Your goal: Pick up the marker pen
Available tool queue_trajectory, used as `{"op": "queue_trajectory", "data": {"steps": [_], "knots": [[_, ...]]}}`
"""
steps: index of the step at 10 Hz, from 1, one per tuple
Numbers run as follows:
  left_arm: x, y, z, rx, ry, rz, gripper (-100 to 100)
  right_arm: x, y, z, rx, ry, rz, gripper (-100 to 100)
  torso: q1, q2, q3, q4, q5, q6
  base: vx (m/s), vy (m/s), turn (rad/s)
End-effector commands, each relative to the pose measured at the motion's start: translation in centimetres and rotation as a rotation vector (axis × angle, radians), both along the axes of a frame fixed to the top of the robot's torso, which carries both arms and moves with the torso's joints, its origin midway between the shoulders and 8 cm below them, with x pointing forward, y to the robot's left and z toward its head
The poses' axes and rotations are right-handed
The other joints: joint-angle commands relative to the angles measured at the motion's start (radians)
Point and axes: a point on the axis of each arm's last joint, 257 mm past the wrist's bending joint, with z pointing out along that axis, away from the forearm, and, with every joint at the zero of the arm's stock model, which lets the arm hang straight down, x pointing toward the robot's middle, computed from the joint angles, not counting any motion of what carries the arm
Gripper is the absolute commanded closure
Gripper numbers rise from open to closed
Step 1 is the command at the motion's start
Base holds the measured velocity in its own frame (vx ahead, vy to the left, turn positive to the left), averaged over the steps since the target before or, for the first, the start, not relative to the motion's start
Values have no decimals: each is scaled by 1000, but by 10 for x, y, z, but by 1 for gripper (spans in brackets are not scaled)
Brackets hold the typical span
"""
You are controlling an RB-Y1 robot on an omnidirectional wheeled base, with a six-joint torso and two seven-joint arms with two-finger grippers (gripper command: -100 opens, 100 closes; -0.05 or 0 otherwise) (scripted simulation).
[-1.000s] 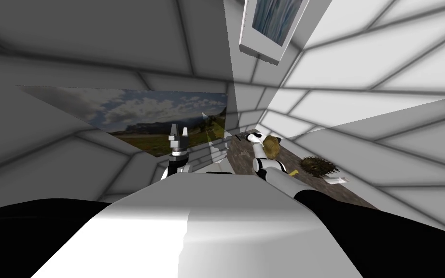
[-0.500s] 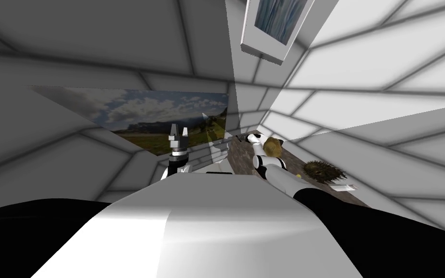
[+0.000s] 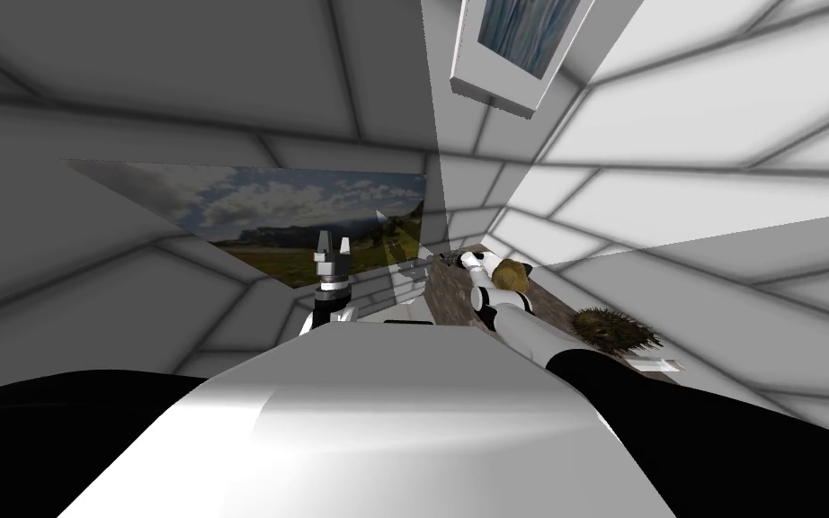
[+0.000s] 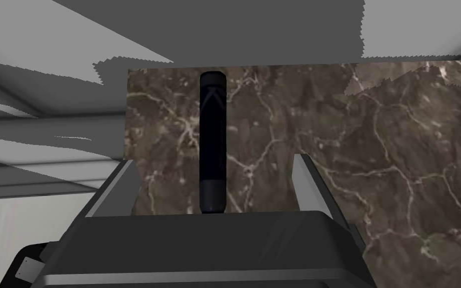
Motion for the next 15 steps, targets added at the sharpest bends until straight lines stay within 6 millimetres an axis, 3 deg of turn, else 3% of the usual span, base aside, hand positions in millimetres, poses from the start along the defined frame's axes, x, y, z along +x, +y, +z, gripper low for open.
{"op": "queue_trajectory", "data": {"steps": [1,2,7,12,13,15], "knots": [[0,0,0,0,0,0,0,0,0,0,0,0,0,0,0,0,0,0,0,0,0,0,0],[0,0,0,0,0,0,0,1,-10,-3,0,0,-38,-100,1,1,0,0,0,0,-21,-37,264],[0,0,0,0,0,0,0,3,-39,-11,-1,-1,-146,-100,-5,4,2,1,-1,0,-49,-92,234],[0,0,0,0,0,0,0,2,-47,-12,1,-1,-178,-100,-1,2,1,0,0,0,-22,-29,83],[0,0,0,0,0,0,0,3,-47,-12,0,-2,-179,100,0,1,1,0,0,0,0,0,0],[0,0,0,0,0,0,0,3,-47,-12,1,-2,-179,100,1,0,0,0,0,1,0,0,0]]}}
